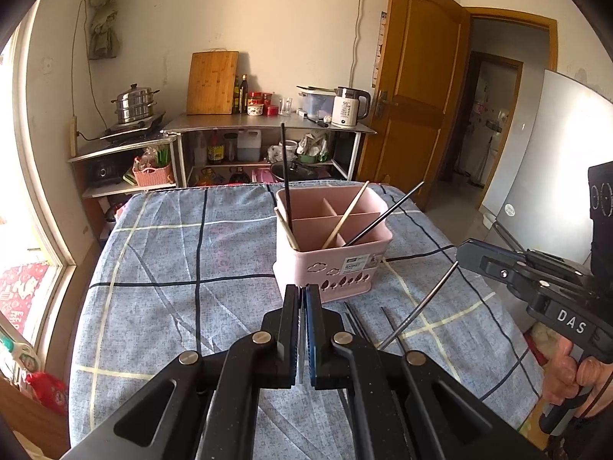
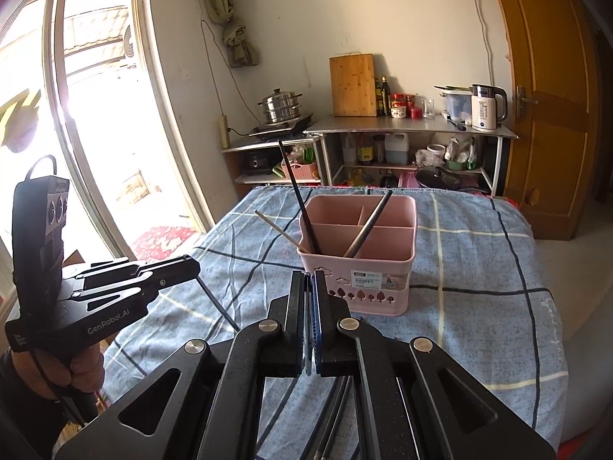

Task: Organize utensils
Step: 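Lift the silver chopsticks with both tools and carry them above the pink basket, then lower the silver chopsticks into the basket compartments and open both tools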

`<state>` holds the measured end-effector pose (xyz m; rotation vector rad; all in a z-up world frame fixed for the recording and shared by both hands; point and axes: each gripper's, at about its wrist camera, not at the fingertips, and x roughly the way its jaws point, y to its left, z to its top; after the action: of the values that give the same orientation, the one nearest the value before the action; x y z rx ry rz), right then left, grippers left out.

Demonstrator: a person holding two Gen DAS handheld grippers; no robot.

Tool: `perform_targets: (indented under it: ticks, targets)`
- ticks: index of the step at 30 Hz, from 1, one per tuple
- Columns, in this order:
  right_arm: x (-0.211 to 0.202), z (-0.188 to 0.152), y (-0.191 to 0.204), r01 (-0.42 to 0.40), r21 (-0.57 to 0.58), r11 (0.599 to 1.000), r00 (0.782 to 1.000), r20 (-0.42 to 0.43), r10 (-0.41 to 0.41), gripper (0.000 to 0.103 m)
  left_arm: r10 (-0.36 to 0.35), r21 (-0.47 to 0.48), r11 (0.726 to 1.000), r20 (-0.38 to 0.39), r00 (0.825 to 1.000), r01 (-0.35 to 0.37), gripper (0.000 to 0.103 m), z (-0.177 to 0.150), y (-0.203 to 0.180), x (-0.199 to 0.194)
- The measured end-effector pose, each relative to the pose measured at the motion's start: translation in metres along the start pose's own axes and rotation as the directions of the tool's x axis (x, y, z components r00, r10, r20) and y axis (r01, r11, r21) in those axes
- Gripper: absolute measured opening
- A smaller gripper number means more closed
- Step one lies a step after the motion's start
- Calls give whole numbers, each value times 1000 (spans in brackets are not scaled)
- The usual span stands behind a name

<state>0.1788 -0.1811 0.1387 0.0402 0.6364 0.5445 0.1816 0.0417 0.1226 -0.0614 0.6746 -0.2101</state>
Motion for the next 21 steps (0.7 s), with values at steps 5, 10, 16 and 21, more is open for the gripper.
perform_targets:
  ticks: [5, 10, 16, 21]
  targets:
    - [-6, 1, -1, 8, -6, 1000, 1000, 7, -8, 3, -26, -4, 1000, 2, 1000, 26, 3, 5, -5, -3]
    - [-11, 9, -5, 20, -8, 1000, 1000, 23, -20, 3, -44, 22, 999, 18, 999, 43, 3, 22, -15, -6]
    - [-17, 31, -10, 36, -17, 999, 998, 59, -35, 3, -62, 39, 997, 52, 997, 60, 3, 55, -23, -6]
    - [-21, 56, -12, 43, -23, 999, 994, 101, -40, 3, -66, 35, 997, 85, 994, 63, 3, 88, -24, -4]
